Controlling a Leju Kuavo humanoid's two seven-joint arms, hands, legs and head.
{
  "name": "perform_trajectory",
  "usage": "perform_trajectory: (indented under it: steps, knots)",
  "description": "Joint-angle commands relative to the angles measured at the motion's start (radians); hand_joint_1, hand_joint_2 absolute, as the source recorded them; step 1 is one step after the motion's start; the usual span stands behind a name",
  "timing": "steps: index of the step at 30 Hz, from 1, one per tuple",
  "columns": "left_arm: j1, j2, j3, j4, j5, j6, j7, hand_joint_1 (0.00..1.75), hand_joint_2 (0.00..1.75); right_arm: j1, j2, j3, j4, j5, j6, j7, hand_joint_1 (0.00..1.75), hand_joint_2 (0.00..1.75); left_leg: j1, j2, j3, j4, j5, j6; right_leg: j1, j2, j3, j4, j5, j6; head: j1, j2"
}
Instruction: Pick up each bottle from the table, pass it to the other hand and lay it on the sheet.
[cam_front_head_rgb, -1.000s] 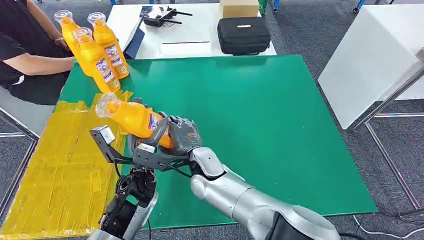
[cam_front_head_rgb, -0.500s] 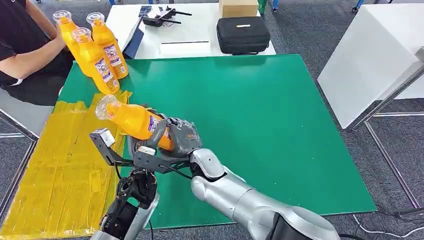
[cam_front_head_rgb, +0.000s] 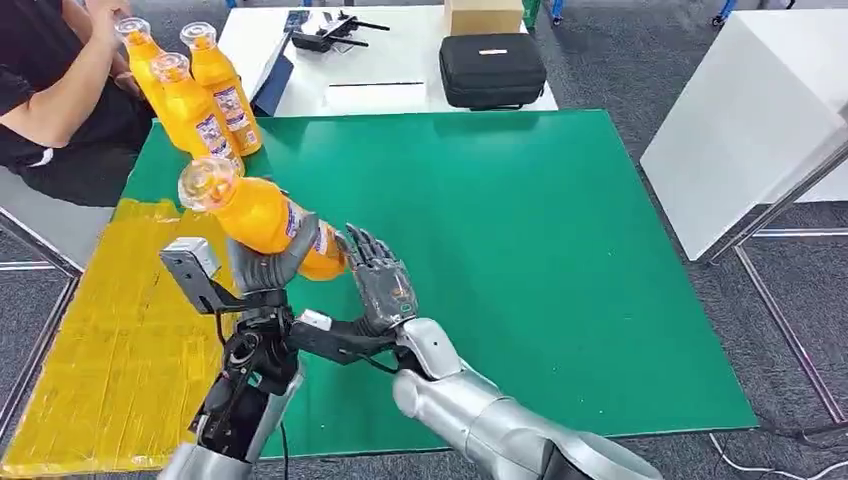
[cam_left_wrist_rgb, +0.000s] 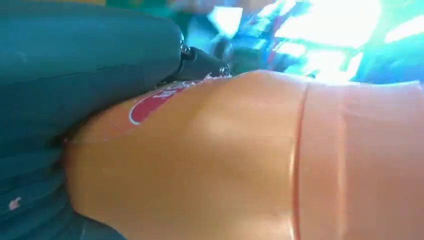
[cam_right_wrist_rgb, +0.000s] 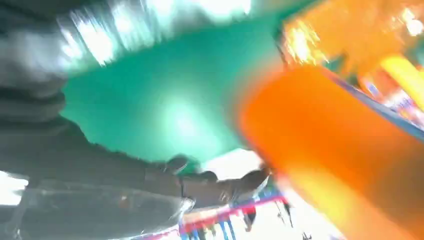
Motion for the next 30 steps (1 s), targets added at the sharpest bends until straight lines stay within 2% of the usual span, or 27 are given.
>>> perform_trajectory:
  steps: [1,3,4,5,6,7,8,9,11,17,18,19,20,23,25,30]
  knots:
    - [-0.002,0.121,0.233,-0.012,-0.195,0.174,-0.069,1.75,1.75,0.060,-0.147,-0.381,-0.037,0.016,0.156,-0.172,0.00,0.00,-0.002,0.002,0.010,-0.002,-0.003,0.000,-0.001,-0.001,0.009,0.000,-0.003,-0.002,0.001,0.000]
    - [0.011,0.127,0.304,0.040,-0.466,0.287,-0.095,1.75,1.75,0.130,-0.178,-0.498,-0.151,0.092,0.184,-0.186,0.00,0.00,-0.002,0.001,0.010,-0.002,-0.003,0.000,-0.001,-0.002,0.009,0.000,-0.003,-0.002,0.001,0.000]
    - [0.007,0.108,0.360,0.058,-0.590,0.287,-0.090,1.75,1.75,0.142,-0.183,-0.513,-0.173,0.110,0.177,-0.190,0.00,0.00,-0.001,0.000,0.007,-0.002,-0.002,0.000,0.000,-0.002,0.007,-0.001,-0.002,-0.002,0.001,0.000]
    - [-0.016,0.061,0.493,0.102,-0.885,0.287,-0.069,1.75,1.75,0.175,-0.186,-0.562,-0.234,0.136,0.190,-0.194,0.00,0.00,-0.001,0.000,0.005,-0.002,-0.001,0.000,0.000,-0.002,0.005,-0.001,-0.001,-0.001,0.001,0.000]
    - [-0.030,0.042,0.589,0.102,-1.047,0.287,-0.038,1.75,1.75,0.192,-0.186,-0.588,-0.276,0.153,0.199,-0.202,0.00,0.00,-0.001,0.000,0.008,-0.002,-0.002,0.000,0.000,-0.002,0.007,-0.001,-0.002,-0.002,0.001,0.000]
    - [-0.055,0.001,0.676,0.103,-1.377,0.287,-0.040,1.75,1.75,0.210,-0.184,-0.616,-0.322,0.189,0.208,-0.198,0.00,0.00,-0.001,0.000,0.010,-0.001,-0.004,0.000,0.000,-0.004,0.010,0.000,-0.004,-0.002,0.001,0.000]
    - [-0.055,0.001,0.676,0.103,-1.377,0.287,-0.040,1.75,1.75,0.210,-0.184,-0.616,-0.322,0.189,0.208,-0.198,0.00,0.00,-0.001,0.000,0.008,0.000,-0.003,0.000,0.000,-0.003,0.007,0.001,-0.004,-0.002,0.001,0.000]
    - [-0.056,0.021,0.689,0.108,-1.502,0.287,0.009,1.75,1.75,0.211,-0.178,-0.625,-0.344,0.197,0.213,-0.194,0.00,0.00,-0.001,-0.002,0.005,0.000,-0.002,0.000,0.000,-0.005,0.005,0.001,-0.003,-0.002,0.001,0.000]
    - [-0.066,0.082,0.590,0.272,-1.676,0.287,0.194,1.75,1.75,0.225,-0.179,-0.660,-0.393,0.203,0.232,-0.203,0.00,0.00,-0.001,-0.002,0.005,0.000,-0.002,0.000,0.000,-0.005,0.005,0.001,-0.002,-0.002,0.001,0.000]
    - [-0.066,0.082,0.590,0.272,-1.676,0.287,0.194,1.75,1.75,0.225,-0.179,-0.660,-0.393,0.203,0.232,-0.203,0.00,0.00,-0.001,-0.005,0.003,-0.001,0.000,0.000,0.000,-0.008,0.003,0.000,-0.002,-0.002,0.001,0.000]
    - [-0.071,0.103,0.541,0.337,-1.714,0.287,0.265,1.75,1.75,0.229,-0.184,-0.672,-0.408,0.206,0.236,-0.208,0.00,0.00,-0.001,-0.006,0.006,0.000,-0.001,0.000,0.000,-0.010,0.006,0.001,-0.004,-0.002,0.001,0.000]
    - [-0.100,0.166,0.422,0.483,-1.737,0.287,0.402,1.75,1.75,0.238,-0.186,-0.688,-0.431,0.214,0.238,-0.220,0.00,0.00,-0.001,-0.006,0.004,-0.001,0.000,-0.001,0.000,-0.009,0.005,0.000,-0.003,-0.002,0.001,0.000]
    - [-0.153,0.183,0.360,0.656,-1.732,0.272,0.465,1.75,1.75,0.250,-0.190,-0.704,-0.463,0.215,0.245,-0.224,0.00,0.00,-0.001,-0.007,0.003,-0.002,0.002,-0.001,-0.001,-0.010,0.004,0.000,-0.002,-0.002,0.000,0.000]
    - [-0.210,0.184,0.285,0.825,-1.716,0.254,0.508,1.75,1.75,0.289,-0.209,-0.723,-0.542,0.235,0.254,-0.224,0.00,0.00,-0.002,-0.013,0.007,-0.002,0.001,-0.001,-0.001,-0.017,0.009,0.001,-0.004,-0.002,0.001,0.000]
    - [-0.216,0.180,0.275,0.843,-1.718,0.247,0.515,1.75,1.75,0.301,-0.211,-0.730,-0.556,0.235,0.256,-0.225,0.00,0.00,-0.001,-0.009,0.004,-0.002,0.002,-0.001,-0.001,-0.011,0.005,0.000,-0.002,-0.001,0.000,0.000]
    - [-0.219,0.180,0.273,0.844,-1.718,0.245,0.517,1.75,1.75,0.303,-0.210,-0.731,-0.557,0.235,0.257,-0.225,0.00,0.00,-0.001,-0.006,0.003,0.000,0.001,0.000,0.000,-0.008,0.004,0.001,-0.002,-0.001,0.001,0.000]
